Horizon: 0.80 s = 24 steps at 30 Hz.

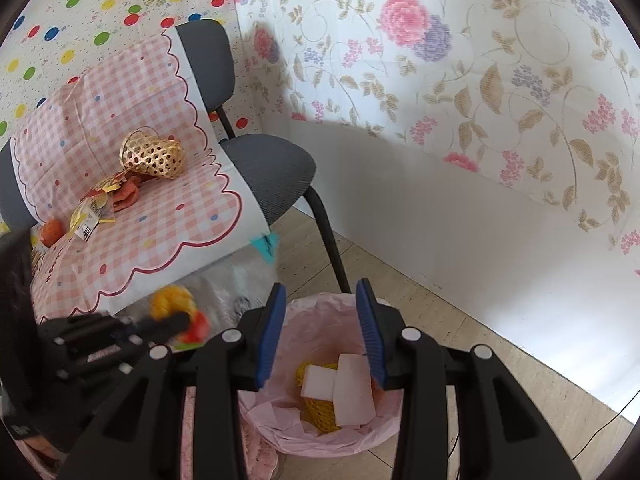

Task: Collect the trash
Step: 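Carry tissue and wrapper to the pink bin and open both grippers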

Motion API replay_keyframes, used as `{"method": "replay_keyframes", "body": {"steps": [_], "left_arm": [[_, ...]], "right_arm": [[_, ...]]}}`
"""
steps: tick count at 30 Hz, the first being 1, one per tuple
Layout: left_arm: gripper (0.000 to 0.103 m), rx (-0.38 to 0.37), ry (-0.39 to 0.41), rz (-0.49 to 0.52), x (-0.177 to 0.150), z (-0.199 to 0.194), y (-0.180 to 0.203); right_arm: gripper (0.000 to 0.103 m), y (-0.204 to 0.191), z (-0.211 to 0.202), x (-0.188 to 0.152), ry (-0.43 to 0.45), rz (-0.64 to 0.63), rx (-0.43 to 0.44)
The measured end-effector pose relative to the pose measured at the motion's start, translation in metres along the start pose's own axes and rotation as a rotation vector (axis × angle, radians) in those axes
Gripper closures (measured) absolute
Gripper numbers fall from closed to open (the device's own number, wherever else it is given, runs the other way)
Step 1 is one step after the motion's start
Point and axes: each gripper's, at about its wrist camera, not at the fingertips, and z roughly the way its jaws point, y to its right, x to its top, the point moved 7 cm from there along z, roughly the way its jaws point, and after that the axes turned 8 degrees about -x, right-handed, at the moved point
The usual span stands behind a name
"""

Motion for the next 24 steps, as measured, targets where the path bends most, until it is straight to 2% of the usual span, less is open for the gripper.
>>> {"method": "replay_keyframes", "body": {"steps": [4,8,10,13,16,19,24], "left_arm": [[0.097,-0.010,-0.048,0.018,-0.001,0.021,0.003],[0.095,-0.002,-0.053,0.010,0.004,0.031,0.000],[0.070,0.008,-0.056,-0.003,0.007,0.034,-0.004],[0.049,0.036,-0.020,-0.032,0.011,0.021,-0.015],[0.045,0.083,0.022,-0.046,0.015,0.001,-0.028],[0.045,0.154,0.052,-0.089,0.016,-0.022,-0.050],[0.045,0.217,0.077,-0.127,0.015,-0.049,-0.071]], "right_arm": [[0.067,0.007,0.003,-0.003,-0.008,0.018,-0.004],[0.067,0.012,0.006,-0.003,-0.012,0.025,-0.007],[0.067,0.013,0.007,-0.003,-0.013,0.027,-0.008],[0.067,0.013,0.008,-0.003,-0.018,0.023,-0.007],[0.067,0.012,0.009,-0.003,-0.019,0.023,-0.001],[0.067,0.005,0.009,0.001,-0.011,0.018,0.010],[0.067,-0.011,0.005,0.007,0.001,-0.011,0.029]]}}
